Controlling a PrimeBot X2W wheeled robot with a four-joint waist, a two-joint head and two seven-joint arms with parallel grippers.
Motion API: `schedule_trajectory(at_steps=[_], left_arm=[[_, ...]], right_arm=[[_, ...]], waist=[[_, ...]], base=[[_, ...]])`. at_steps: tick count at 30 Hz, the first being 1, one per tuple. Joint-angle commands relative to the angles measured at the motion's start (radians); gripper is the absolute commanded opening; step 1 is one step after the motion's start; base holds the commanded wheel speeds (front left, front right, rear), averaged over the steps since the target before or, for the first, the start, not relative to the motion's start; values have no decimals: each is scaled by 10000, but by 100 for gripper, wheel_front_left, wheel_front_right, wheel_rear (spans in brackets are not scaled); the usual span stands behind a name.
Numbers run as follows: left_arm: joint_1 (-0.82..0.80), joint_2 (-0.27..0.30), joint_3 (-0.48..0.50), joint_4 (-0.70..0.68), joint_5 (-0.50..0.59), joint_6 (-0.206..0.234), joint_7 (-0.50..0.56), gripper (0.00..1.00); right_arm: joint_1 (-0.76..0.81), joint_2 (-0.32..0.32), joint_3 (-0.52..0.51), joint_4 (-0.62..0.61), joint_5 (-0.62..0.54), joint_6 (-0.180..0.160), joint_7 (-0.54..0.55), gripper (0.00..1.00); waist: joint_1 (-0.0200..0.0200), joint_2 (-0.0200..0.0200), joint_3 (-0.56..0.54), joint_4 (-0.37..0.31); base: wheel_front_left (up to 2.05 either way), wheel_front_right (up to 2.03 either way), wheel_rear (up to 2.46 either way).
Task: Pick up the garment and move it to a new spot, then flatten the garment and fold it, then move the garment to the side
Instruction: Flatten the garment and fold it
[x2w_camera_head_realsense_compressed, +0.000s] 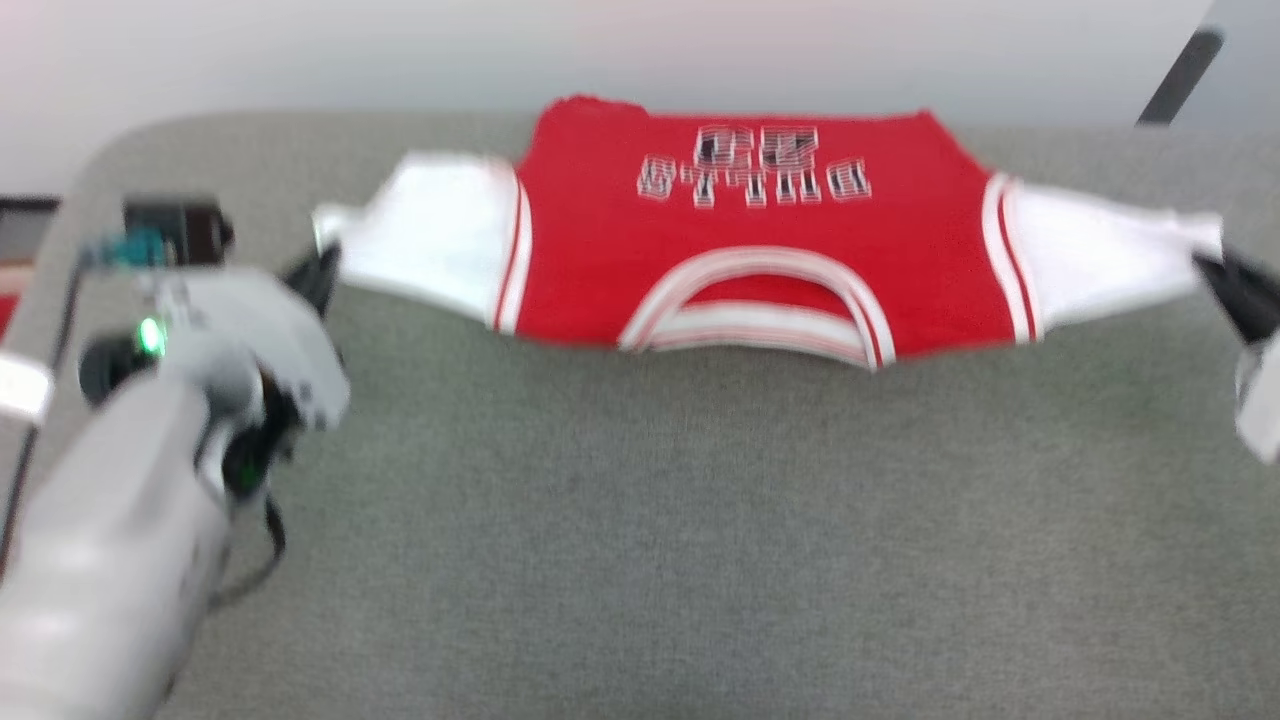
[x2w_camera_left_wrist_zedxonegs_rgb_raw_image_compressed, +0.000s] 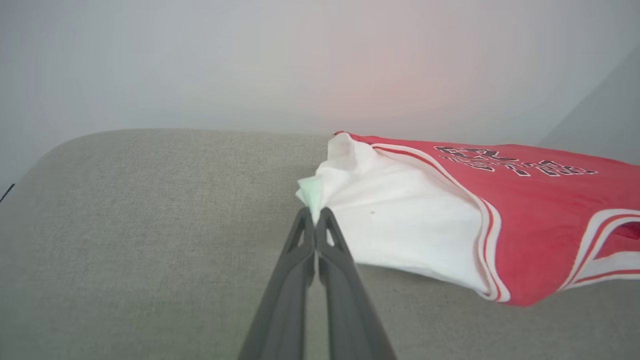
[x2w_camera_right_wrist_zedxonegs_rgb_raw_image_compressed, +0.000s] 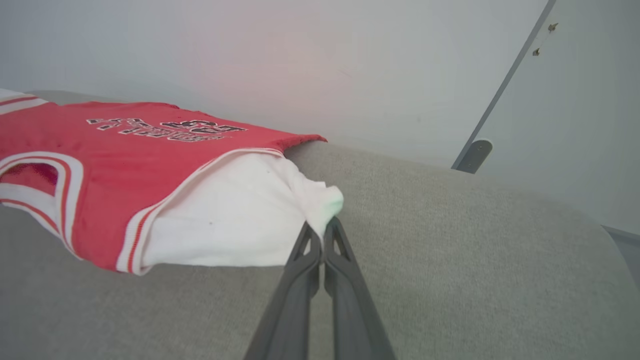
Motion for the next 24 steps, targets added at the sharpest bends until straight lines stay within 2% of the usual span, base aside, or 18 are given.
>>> schedule_trajectory(at_steps=[1, 4, 6, 10, 15, 19, 24], left_arm=[[825, 351, 80, -630, -151, 334, -25, 0], [2503, 957, 174, -2442, -377, 1110, 10, 0], [3655, 1433, 319, -3785, -585, 1800, 56, 0], [5795, 2291, 670, -6419, -987, 3183, -18, 0], [7812, 2869, 1104, -8766, -1359, 4582, -368, 0], [8812, 3064, 1261, -9747, -1435, 5228, -650, 0], [9361, 2931, 1311, -10069, -1586, 5438, -895, 0]], right_arm=[[801, -265, -317, -428, 30, -14, 125, 0], [2339, -434, -961, -1451, 50, -12, 481, 0], [3415, -398, -1437, -2086, -57, -12, 762, 0], [5274, -129, -2565, -3205, -408, -12, 1367, 0], [7286, 531, -3823, -4510, -826, -12, 2370, 0], [8413, 1222, -4606, -5533, -1084, -12, 3210, 0], [9028, 1911, -5068, -6445, -1508, -12, 3951, 0]], waist=[[0, 0, -1393, 25], [0, 0, -1482, 75], [0, 0, -1493, 109], [0, 0, -1402, 185], [0, 0, -1224, 242], [0, 0, -1073, 281], [0, 0, -891, 283]], base=[[0, 0, 0], [0, 0, 0], [0, 0, 0], [0, 0, 0], [0, 0, 0], [0, 0, 0], [0, 0, 0]])
